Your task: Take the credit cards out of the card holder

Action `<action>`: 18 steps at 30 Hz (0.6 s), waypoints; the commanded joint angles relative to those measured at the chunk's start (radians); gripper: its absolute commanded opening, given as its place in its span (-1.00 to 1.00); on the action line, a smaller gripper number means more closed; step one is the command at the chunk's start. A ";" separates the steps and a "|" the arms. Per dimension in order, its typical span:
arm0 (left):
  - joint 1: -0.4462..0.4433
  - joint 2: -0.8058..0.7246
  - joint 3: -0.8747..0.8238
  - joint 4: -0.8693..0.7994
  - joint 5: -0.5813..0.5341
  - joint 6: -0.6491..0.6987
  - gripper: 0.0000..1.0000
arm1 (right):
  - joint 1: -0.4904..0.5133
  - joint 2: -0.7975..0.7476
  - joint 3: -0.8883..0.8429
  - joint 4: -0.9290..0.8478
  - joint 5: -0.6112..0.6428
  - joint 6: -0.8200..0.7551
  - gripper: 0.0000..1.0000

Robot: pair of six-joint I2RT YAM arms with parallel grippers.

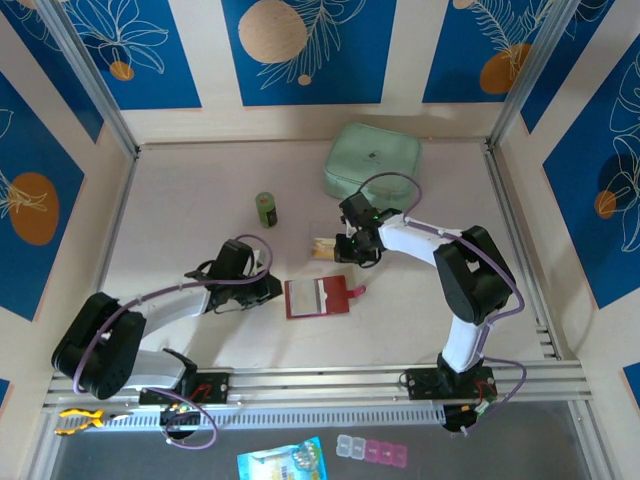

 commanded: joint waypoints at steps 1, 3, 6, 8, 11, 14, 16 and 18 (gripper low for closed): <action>-0.011 0.003 0.018 0.014 0.005 -0.010 -0.72 | -0.008 0.012 -0.007 0.029 0.030 0.029 -0.53; -0.011 0.003 0.018 0.015 0.005 -0.010 -0.71 | -0.013 0.015 -0.005 0.035 0.015 0.025 -0.53; -0.017 0.008 0.019 0.017 0.005 -0.012 -0.71 | -0.011 0.010 -0.005 0.037 -0.005 0.023 -0.54; -0.021 0.013 0.022 0.020 0.009 -0.012 -0.71 | -0.003 -0.009 -0.009 0.030 -0.003 0.023 -0.54; -0.029 0.025 0.022 0.029 0.011 -0.016 -0.71 | 0.011 -0.054 -0.023 0.016 -0.002 0.027 -0.54; -0.037 0.038 0.024 0.041 0.015 -0.017 -0.72 | 0.027 -0.106 -0.039 0.005 -0.026 0.041 -0.54; -0.042 0.050 0.028 0.043 0.019 -0.016 -0.74 | 0.045 -0.146 -0.056 0.008 -0.052 0.052 -0.54; -0.047 0.060 0.033 0.037 0.019 -0.016 -0.75 | 0.062 -0.177 -0.070 0.001 -0.065 0.085 -0.55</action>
